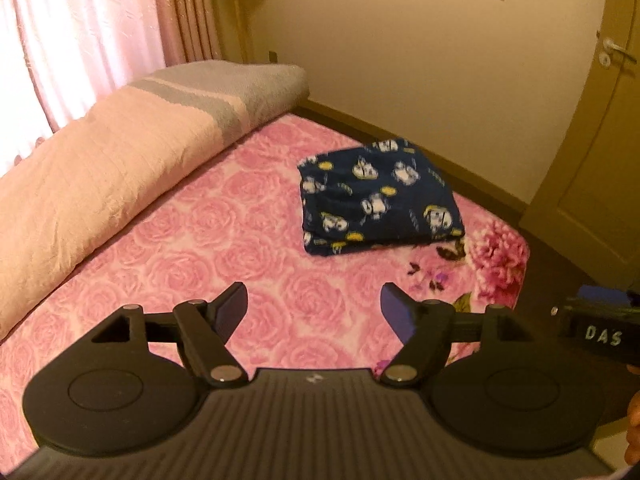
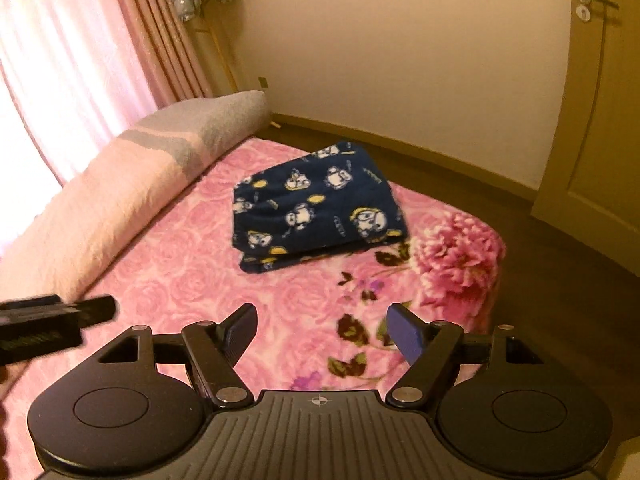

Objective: Fold clothes

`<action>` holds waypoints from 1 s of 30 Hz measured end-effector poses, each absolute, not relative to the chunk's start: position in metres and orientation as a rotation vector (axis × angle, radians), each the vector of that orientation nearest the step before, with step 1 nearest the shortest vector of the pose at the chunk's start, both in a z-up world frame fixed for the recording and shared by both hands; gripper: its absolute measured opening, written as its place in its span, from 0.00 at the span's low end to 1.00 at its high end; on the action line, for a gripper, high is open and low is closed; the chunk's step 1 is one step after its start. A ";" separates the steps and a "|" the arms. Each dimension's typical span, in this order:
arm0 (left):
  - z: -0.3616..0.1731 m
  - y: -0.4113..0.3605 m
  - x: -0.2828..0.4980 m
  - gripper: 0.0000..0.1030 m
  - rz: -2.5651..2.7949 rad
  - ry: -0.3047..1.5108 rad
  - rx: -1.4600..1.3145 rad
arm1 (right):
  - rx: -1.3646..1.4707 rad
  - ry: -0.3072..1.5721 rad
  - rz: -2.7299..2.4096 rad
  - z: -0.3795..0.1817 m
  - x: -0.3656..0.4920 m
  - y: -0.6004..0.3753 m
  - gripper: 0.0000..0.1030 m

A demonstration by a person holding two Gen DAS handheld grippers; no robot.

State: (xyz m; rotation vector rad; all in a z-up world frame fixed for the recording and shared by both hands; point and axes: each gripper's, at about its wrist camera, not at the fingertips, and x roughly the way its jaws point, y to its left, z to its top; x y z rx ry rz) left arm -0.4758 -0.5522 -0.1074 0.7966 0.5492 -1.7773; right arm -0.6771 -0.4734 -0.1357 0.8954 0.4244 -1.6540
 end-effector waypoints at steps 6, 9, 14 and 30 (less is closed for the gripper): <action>-0.094 -0.552 -0.485 0.68 -1.768 0.539 0.766 | 0.878 0.425 -1.621 -0.131 -0.688 -0.473 0.72; -0.089 -0.553 -0.495 0.64 -1.771 0.565 0.755 | 0.878 0.439 -1.607 -0.131 -0.697 -0.476 0.72; -0.085 -0.554 -0.515 0.64 -1.738 0.555 0.775 | 0.893 0.427 -1.587 -0.126 -0.720 -0.483 0.72; -0.117 -0.563 -0.555 0.64 -1.656 0.649 0.864 | 0.931 0.555 -1.537 -0.142 -0.752 -0.508 0.72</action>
